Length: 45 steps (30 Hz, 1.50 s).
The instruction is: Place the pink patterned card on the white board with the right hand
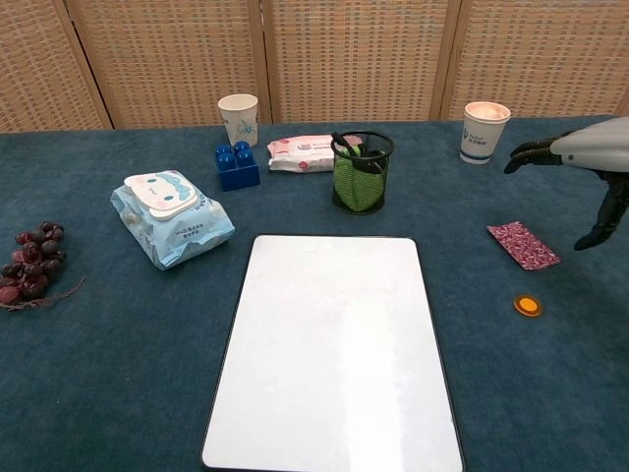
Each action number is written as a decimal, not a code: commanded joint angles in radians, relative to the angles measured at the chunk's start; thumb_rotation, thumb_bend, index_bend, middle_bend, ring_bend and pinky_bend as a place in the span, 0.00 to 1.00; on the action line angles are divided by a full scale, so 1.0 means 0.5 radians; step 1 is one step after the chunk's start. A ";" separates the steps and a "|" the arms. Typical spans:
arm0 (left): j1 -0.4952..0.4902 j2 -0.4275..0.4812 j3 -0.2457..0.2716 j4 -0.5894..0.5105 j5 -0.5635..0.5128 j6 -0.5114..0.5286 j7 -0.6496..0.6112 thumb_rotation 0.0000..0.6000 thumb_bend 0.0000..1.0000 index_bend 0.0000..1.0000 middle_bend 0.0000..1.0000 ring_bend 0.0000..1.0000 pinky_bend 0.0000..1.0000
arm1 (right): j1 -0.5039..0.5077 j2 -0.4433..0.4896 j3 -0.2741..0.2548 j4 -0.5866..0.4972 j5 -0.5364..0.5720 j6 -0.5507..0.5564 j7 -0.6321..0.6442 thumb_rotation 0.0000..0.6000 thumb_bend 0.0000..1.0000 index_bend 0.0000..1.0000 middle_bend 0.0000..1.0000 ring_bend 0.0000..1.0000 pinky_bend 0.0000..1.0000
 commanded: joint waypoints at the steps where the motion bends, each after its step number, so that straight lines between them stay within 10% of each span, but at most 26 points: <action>1: -0.009 -0.004 -0.003 0.005 -0.014 -0.019 0.006 1.00 0.00 0.00 0.00 0.00 0.00 | 0.101 -0.134 -0.005 0.166 0.140 -0.077 -0.080 1.00 0.00 0.12 0.00 0.00 0.00; 31: -0.014 0.007 -0.010 0.010 -0.030 -0.013 -0.014 1.00 0.00 0.00 0.00 0.00 0.00 | 0.270 -0.403 -0.203 0.473 0.420 -0.068 -0.313 1.00 0.00 0.17 0.00 0.00 0.00; 45: -0.011 0.008 -0.007 0.005 -0.031 -0.008 -0.009 1.00 0.00 0.00 0.00 0.00 0.00 | 0.284 -0.421 -0.234 0.535 0.461 -0.068 -0.293 1.00 0.13 0.47 0.00 0.00 0.00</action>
